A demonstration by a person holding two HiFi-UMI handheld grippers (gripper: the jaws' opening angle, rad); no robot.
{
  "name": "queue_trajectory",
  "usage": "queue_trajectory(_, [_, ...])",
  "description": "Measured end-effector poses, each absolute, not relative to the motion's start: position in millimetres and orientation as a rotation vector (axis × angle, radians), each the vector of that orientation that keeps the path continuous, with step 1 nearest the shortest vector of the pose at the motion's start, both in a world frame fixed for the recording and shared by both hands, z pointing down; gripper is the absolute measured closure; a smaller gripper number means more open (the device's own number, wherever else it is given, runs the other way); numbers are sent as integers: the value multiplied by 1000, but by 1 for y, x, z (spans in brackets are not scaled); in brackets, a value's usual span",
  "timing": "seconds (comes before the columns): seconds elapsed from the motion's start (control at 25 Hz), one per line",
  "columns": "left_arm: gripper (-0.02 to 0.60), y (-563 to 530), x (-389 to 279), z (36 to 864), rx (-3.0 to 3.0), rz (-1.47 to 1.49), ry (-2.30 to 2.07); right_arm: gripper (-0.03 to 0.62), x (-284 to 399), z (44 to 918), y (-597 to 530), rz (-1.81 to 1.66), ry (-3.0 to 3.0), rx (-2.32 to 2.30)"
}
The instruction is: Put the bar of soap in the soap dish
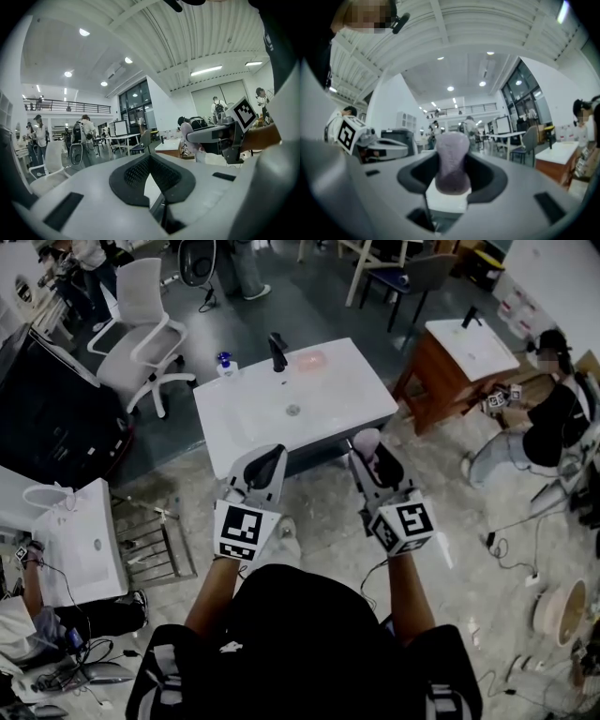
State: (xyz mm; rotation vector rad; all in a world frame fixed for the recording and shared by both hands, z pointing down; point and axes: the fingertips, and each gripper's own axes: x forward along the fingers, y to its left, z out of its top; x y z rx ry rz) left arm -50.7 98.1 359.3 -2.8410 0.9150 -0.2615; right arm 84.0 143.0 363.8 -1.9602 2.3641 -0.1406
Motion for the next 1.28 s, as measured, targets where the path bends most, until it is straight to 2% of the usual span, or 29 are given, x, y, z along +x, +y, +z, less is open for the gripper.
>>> queue_trajectory(0.6, [560, -44, -35, 356, -2891, -255, 840, 382, 90, 362, 2, -161, 2354, -2027])
queue_trajectory(1.28, [560, -118, -38, 371, -2933, -229, 809, 382, 82, 376, -77, -183, 2369, -2068])
